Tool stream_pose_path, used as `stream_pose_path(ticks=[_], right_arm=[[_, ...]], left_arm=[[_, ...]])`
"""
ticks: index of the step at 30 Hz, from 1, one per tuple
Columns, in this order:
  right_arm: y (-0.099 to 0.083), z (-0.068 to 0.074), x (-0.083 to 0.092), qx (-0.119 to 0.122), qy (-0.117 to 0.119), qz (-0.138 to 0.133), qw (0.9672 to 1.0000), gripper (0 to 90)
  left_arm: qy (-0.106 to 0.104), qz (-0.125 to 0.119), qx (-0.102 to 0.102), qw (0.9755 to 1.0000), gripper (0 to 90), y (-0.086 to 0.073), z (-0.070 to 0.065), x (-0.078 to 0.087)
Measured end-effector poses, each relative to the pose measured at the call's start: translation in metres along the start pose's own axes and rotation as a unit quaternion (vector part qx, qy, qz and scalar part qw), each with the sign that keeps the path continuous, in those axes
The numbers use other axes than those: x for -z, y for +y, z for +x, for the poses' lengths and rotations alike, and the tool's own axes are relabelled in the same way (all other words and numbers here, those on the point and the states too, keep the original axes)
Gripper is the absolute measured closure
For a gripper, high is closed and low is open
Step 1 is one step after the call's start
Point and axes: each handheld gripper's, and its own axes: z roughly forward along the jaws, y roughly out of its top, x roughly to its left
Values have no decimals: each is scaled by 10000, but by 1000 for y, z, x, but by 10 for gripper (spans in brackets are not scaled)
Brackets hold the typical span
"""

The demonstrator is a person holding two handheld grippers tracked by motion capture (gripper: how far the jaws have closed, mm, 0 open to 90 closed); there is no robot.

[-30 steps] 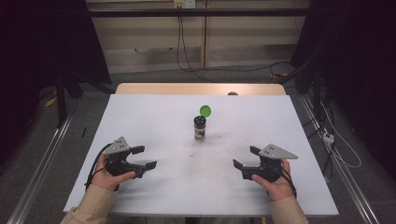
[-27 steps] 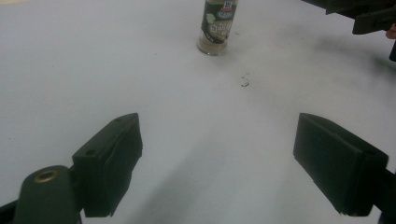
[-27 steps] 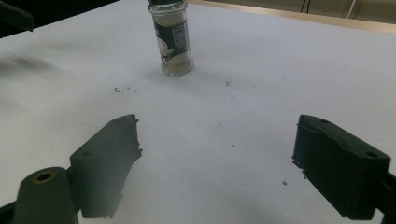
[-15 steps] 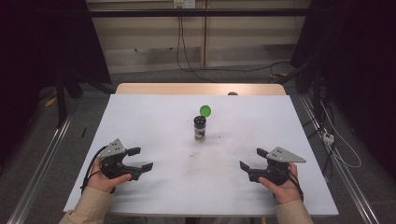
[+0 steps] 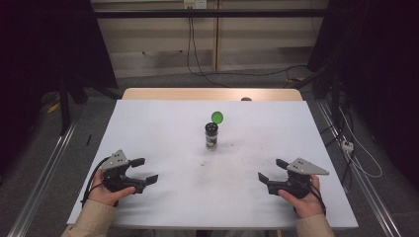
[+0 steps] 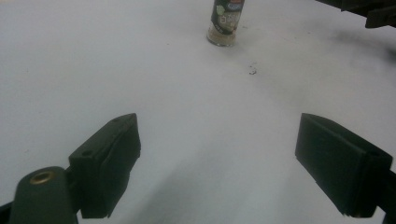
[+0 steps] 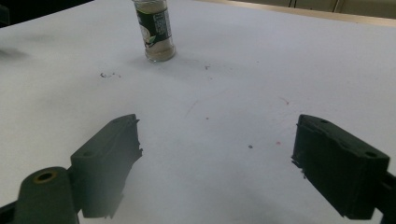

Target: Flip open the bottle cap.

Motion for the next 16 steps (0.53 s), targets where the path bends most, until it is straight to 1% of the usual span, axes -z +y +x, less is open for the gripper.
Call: stream_pose_path(ticks=[2,3,7,12,14,16], right_arm=[[-1,-1,1,-33,-18,1,10000,139],[-1,-2,1,-10,-33,14,10000,139],[-2,-3,3,-42,-53,20,10000,139],[-2,-4,4,-61,-86,27,9999,137],[-3,-5,2,-57,-91,41,9999,135],[-3,-4,0,-2,-95,96,9999,134]], left_arm=[[1,21,-23,10000,136,-1,1,1],[10,7,4,10000,136,-1,1,1],[30,-23,-10,10000,135,-1,1,2],[73,39,-67,9999,131,-2,0,0],[99,40,-43,9999,131,-3,1,-1],[136,86,-47,9999,130,-4,2,-2]])
